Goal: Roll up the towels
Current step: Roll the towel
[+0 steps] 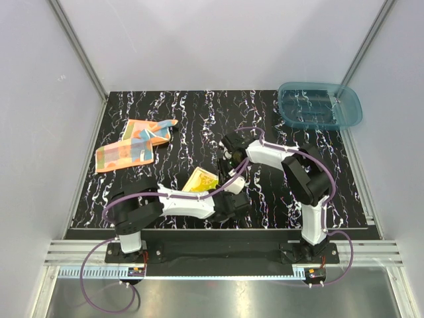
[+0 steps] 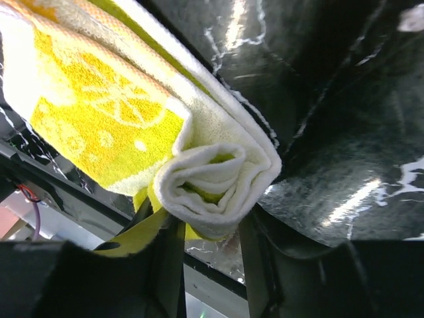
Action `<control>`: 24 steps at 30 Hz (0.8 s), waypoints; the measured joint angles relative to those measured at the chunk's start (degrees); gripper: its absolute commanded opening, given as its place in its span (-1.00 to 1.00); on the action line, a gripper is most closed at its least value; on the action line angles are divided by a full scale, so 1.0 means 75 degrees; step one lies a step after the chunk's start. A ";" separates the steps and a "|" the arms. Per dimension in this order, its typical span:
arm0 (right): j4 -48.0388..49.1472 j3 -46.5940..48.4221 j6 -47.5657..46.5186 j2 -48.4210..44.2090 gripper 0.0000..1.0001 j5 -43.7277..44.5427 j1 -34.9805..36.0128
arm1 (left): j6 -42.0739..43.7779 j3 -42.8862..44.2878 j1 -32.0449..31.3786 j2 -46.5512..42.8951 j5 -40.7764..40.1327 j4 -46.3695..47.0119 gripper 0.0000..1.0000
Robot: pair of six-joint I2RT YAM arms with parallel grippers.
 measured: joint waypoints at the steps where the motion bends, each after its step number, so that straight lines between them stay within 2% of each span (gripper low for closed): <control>1: -0.0009 0.0000 -0.0032 0.0003 -0.13 -0.0047 -0.0052 | 0.0029 0.0038 -0.0006 0.0041 -0.0047 -0.0012 -0.52; 11: -0.0172 0.0093 -0.0309 0.0245 -0.12 -0.0595 -0.0516 | 0.0169 -0.0332 0.0146 -0.0195 -0.0012 0.0589 -0.59; 20: -0.0207 0.0198 -0.0335 0.0361 -0.13 -0.0761 -0.0708 | 0.0201 -0.1367 0.0799 -0.1128 0.0941 0.1891 -0.62; 24: -0.0204 0.0198 -0.0332 0.0358 0.09 -0.0781 -0.0813 | 0.0204 -0.1693 0.1070 -0.1396 0.1346 0.2355 -0.63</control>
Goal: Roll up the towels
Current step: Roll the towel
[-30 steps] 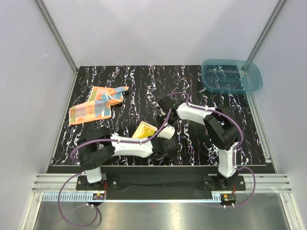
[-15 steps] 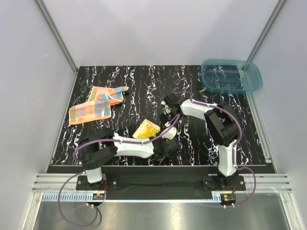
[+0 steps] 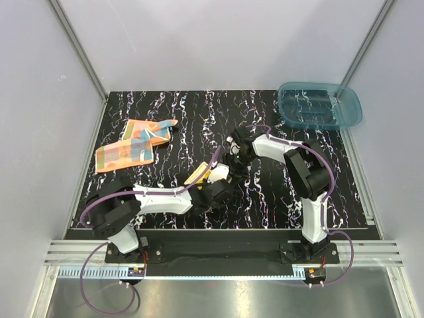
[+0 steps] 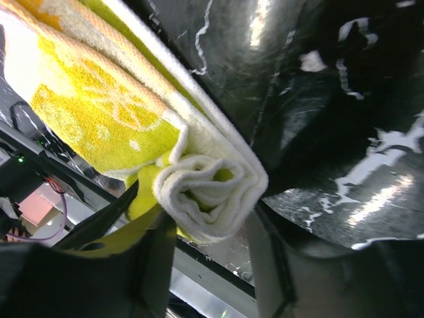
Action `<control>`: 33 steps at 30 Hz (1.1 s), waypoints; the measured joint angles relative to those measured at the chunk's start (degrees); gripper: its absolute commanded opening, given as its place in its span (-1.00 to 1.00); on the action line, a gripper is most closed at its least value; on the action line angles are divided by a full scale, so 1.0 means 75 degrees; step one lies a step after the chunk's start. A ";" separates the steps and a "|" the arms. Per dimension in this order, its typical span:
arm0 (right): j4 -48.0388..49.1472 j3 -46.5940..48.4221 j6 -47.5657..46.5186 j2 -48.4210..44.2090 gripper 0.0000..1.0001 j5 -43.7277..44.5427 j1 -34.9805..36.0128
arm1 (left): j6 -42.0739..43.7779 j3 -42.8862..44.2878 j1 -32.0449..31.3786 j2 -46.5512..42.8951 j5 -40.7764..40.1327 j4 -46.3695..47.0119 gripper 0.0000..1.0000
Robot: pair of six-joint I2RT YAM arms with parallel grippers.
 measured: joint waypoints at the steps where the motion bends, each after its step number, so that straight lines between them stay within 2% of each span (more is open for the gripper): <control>1: -0.0003 0.0009 0.0000 -0.0012 0.11 -0.0017 -0.0047 | 0.0000 -0.0058 0.0050 -0.0055 0.0067 0.0055 -0.64; 12: -0.0315 0.0341 -0.0172 0.0082 0.15 0.0262 -0.0358 | 0.0017 -0.0318 0.0166 -0.0259 0.0286 0.0367 -0.69; 22: -0.0729 0.0845 -0.0201 0.0294 0.16 0.0810 -0.0356 | 0.0114 -0.0828 0.0597 -0.0752 0.1070 0.0895 -0.71; 33: -0.0950 0.1157 -0.0356 0.0332 0.28 0.1743 -0.0501 | -0.0079 -0.1282 0.1419 -0.1489 0.3622 0.0761 -0.69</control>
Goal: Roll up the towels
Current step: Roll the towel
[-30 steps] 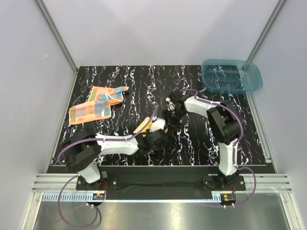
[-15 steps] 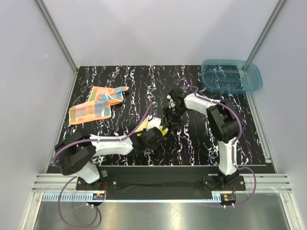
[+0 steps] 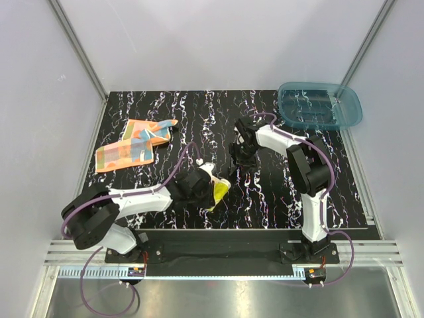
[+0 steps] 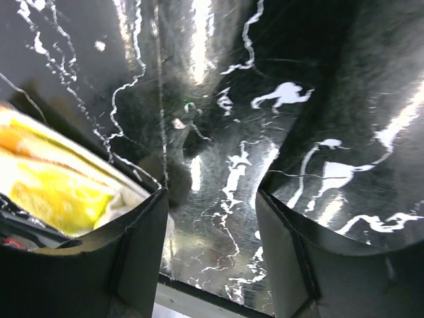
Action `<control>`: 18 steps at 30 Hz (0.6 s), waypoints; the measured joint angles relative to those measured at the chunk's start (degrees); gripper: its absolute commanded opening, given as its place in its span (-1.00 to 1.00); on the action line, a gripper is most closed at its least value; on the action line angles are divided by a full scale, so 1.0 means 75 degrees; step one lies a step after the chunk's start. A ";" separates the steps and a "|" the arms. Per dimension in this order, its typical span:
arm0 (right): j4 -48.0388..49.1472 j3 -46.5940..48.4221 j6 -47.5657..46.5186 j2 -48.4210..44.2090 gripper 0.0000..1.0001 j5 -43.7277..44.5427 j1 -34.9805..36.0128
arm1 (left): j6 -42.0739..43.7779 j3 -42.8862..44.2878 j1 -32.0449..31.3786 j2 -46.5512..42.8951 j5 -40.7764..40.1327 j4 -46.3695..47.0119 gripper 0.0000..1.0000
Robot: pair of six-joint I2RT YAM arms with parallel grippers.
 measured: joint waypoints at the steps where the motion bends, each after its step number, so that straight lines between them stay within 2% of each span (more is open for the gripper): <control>1: -0.0006 0.0006 0.0000 -0.0003 0.28 0.0047 -0.0012 | -0.0055 0.0000 0.0061 0.0000 0.0227 0.0000 -0.69; 9: 0.0015 -0.0082 -0.0076 -0.0134 0.32 0.0350 -0.0064 | -0.0848 -0.0364 0.0723 -0.0096 0.1743 0.0379 -0.70; 18: 0.0612 -0.1288 -0.0076 -0.0956 0.32 -0.0329 -0.0597 | -0.2844 -0.1856 0.1906 -0.0431 0.3340 0.2104 -0.69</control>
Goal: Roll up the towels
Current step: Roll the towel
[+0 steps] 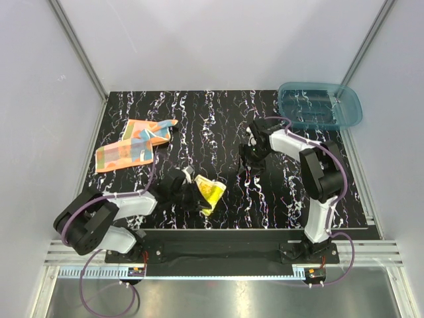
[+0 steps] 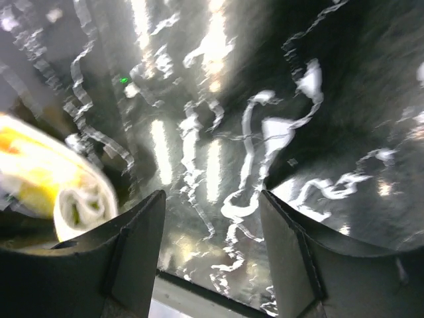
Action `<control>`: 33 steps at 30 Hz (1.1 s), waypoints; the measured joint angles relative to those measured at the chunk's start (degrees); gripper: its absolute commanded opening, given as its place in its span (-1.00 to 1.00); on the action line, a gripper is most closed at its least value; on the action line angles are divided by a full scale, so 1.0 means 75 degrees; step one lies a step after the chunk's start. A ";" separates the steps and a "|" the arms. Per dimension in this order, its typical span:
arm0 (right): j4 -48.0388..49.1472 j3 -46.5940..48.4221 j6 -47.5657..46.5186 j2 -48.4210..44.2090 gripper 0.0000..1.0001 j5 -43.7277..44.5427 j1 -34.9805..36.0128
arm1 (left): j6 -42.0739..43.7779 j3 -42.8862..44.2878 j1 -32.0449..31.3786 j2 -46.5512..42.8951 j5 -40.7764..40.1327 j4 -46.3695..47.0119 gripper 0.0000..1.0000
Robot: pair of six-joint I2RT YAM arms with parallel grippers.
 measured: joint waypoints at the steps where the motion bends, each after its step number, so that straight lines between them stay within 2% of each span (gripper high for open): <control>1: 0.0163 -0.0184 0.0026 -0.0134 0.32 -0.0204 -0.0029 | -0.0213 -0.0152 0.0134 0.0000 0.0169 0.0221 -0.69; 6: 0.1306 -0.1443 0.0233 -0.1067 0.36 -0.1457 -0.0023 | -0.0871 -0.0533 0.0731 0.0050 0.0874 0.0647 -0.68; 11: 0.3077 -0.2897 0.0752 -0.1813 0.36 -0.2617 0.0026 | -0.1189 -0.0609 0.1265 0.0356 0.1542 0.0775 -0.68; 16: 0.4911 -0.3952 0.1411 -0.1862 0.24 -0.3168 0.0469 | -0.1233 -0.0577 0.1582 0.0755 0.2119 0.0854 -0.67; 23: 0.6878 -0.4395 0.2078 -0.1440 0.22 -0.3322 0.0968 | -0.1131 -0.0434 0.1804 0.1183 0.2640 0.0892 -0.67; 33: 0.8250 -0.4430 0.2363 -0.0877 0.21 -0.3331 0.1329 | -0.1003 -0.0402 0.1932 0.1358 0.2926 0.0866 -0.66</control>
